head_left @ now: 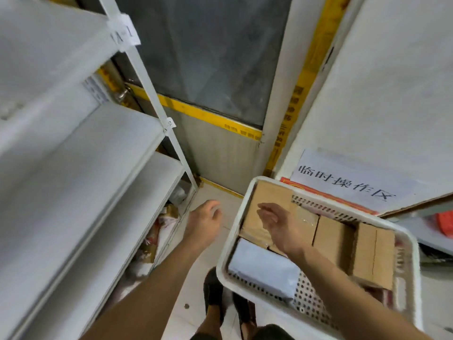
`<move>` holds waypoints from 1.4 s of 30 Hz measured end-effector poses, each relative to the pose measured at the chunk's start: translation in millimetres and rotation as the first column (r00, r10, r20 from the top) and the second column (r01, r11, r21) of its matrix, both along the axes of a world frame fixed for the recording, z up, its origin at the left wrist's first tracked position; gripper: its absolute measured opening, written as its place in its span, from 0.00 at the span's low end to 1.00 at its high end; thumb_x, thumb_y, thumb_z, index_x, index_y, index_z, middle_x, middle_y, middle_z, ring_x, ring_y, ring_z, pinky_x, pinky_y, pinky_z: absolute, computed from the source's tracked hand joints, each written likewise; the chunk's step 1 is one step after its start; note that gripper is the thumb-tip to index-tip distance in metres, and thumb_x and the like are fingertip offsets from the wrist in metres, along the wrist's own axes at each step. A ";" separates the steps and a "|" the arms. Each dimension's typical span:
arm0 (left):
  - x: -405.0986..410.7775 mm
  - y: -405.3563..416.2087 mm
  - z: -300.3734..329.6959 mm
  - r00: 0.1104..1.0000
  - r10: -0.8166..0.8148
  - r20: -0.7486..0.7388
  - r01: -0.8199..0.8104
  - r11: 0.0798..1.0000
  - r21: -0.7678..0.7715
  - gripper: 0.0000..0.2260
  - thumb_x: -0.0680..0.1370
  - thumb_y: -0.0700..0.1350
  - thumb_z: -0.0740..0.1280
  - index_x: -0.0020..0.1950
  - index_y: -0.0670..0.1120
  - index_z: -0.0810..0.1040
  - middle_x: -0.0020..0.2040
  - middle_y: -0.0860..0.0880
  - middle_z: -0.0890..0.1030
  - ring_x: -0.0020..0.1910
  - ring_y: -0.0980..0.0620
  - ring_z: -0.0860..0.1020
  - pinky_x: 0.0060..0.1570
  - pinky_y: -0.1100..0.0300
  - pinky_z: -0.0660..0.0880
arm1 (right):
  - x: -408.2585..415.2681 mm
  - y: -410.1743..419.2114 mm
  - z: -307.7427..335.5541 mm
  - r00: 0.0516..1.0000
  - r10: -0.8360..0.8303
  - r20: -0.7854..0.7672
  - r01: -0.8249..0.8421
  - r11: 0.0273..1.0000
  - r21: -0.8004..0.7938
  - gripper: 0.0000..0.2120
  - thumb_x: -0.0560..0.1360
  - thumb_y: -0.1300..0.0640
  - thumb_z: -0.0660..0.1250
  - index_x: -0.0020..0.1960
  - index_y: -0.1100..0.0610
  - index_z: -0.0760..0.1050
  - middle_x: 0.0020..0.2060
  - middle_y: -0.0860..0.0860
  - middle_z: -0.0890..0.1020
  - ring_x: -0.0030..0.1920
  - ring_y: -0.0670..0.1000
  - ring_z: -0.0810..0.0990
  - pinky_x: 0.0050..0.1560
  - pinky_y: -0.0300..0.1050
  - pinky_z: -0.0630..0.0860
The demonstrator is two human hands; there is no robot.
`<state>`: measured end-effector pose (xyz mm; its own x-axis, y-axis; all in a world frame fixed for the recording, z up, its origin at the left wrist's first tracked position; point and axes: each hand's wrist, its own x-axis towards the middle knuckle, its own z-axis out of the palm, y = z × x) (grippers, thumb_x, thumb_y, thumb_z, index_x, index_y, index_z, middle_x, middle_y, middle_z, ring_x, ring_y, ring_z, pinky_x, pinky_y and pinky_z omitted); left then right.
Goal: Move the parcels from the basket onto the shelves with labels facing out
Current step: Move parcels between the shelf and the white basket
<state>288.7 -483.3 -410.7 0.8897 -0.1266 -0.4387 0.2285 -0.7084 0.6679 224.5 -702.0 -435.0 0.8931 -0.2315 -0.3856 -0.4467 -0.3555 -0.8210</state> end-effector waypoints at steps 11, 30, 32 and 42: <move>-89.5 182.2 135.5 0.792 0.498 0.352 -0.514 0.856 -0.055 0.16 0.84 0.49 0.66 0.73 0.50 0.77 0.66 0.50 0.83 0.64 0.50 0.81 0.61 0.63 0.73 | 50.4 181.9 137.4 0.757 0.619 0.207 -0.600 0.785 -0.155 0.13 0.83 0.53 0.68 0.67 0.49 0.80 0.56 0.43 0.85 0.58 0.45 0.83 0.56 0.37 0.75; -350.4 496.8 250.8 0.138 0.712 0.689 -0.914 0.359 -0.188 0.17 0.83 0.48 0.70 0.71 0.49 0.79 0.65 0.52 0.84 0.63 0.53 0.81 0.63 0.56 0.78 | -86.8 598.2 292.4 0.048 0.839 0.541 -0.940 0.221 -0.260 0.11 0.82 0.55 0.70 0.64 0.48 0.81 0.55 0.41 0.85 0.54 0.34 0.80 0.53 0.24 0.72; -373.4 512.9 256.2 0.076 0.713 0.697 -0.935 0.295 -0.200 0.17 0.83 0.48 0.70 0.72 0.49 0.78 0.66 0.52 0.83 0.64 0.54 0.81 0.64 0.54 0.78 | -105.8 628.9 297.8 -0.014 0.843 0.538 -0.948 0.160 -0.275 0.12 0.82 0.55 0.69 0.65 0.48 0.80 0.55 0.40 0.84 0.55 0.34 0.80 0.53 0.24 0.72; -465.6 567.4 279.4 -0.208 0.642 0.738 -0.975 -0.080 -0.205 0.19 0.84 0.50 0.67 0.75 0.50 0.75 0.70 0.50 0.80 0.66 0.52 0.79 0.64 0.55 0.77 | -176.8 757.4 314.6 -0.274 0.825 0.494 -0.938 -0.116 -0.328 0.17 0.83 0.50 0.68 0.71 0.47 0.76 0.62 0.42 0.81 0.62 0.40 0.78 0.60 0.35 0.76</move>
<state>-176.9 84.2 -131.2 -0.0298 0.9156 0.4010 0.5951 -0.3061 0.7430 47.7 55.4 -120.4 0.0542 0.9770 0.2062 0.6308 0.1266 -0.7655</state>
